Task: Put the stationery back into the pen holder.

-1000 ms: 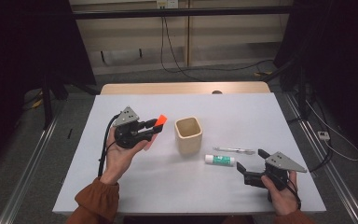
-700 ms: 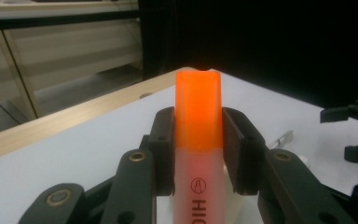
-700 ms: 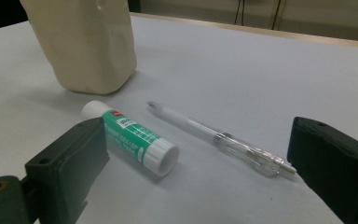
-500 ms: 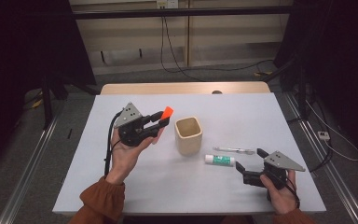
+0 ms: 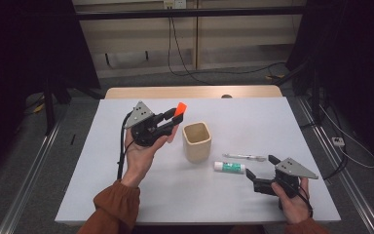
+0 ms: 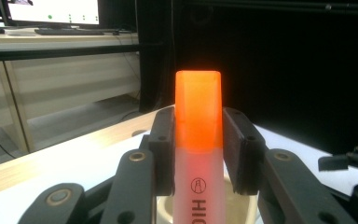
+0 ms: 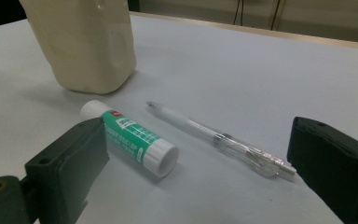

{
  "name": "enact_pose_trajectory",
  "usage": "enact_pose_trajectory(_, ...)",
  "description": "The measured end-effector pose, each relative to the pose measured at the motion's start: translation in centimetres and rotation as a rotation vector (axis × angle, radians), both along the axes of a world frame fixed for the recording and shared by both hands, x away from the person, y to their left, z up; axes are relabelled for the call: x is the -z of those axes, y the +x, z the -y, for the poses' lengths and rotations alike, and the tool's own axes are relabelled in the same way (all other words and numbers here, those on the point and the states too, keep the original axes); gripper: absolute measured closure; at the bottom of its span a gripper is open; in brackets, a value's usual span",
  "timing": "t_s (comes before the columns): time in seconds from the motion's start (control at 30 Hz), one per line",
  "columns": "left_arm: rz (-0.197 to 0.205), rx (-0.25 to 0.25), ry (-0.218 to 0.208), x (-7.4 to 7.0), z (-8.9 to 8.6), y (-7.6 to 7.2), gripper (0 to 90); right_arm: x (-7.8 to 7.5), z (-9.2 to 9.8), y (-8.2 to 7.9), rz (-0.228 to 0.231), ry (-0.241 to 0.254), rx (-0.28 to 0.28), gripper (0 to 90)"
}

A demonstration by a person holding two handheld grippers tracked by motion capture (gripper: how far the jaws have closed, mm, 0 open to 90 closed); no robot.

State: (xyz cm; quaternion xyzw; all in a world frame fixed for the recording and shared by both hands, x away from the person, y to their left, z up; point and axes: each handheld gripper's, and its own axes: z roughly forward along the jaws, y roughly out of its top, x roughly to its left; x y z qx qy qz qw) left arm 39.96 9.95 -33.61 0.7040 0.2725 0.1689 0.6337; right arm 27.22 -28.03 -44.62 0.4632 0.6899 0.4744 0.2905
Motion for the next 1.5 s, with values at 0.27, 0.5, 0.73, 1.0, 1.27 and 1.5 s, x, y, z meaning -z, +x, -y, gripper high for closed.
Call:
enact_pose_trajectory(0.27, 0.018, -0.001, 0.005, -0.5, 1.4, 0.6, 67.2, 0.0, 0.0, -0.1, -0.002, 0.002, -0.002, 4.9)
enact_pose_trajectory(0.5, 0.008, 0.025, 0.023, -0.2, 2.8, 1.1, 67.1, 0.0, 0.1, -0.1, -0.001, 0.000, 0.003, 4.9)
enact_pose_trajectory(0.73, 0.020, 0.022, 0.015, -0.8, 3.9, 1.8, 67.1, 0.0, 0.0, -0.1, -0.004, -0.001, 0.000, 4.9)
enact_pose_trajectory(1.0, 0.012, 0.047, 0.028, -0.3, 5.5, 2.5, 67.1, 0.0, 0.1, -0.1, -0.002, 0.000, -0.001, 4.9)
enact_pose_trajectory(1.27, 0.004, 0.063, 0.057, 0.8, 6.4, 3.6, 67.1, 0.0, 0.0, 0.0, -0.004, 0.001, -0.005, 4.9)
enact_pose_trajectory(1.5, -0.024, 0.058, 0.069, 1.8, 6.3, 4.0, 67.0, 0.0, 0.2, -0.2, -0.003, 0.000, 0.000, 4.9)
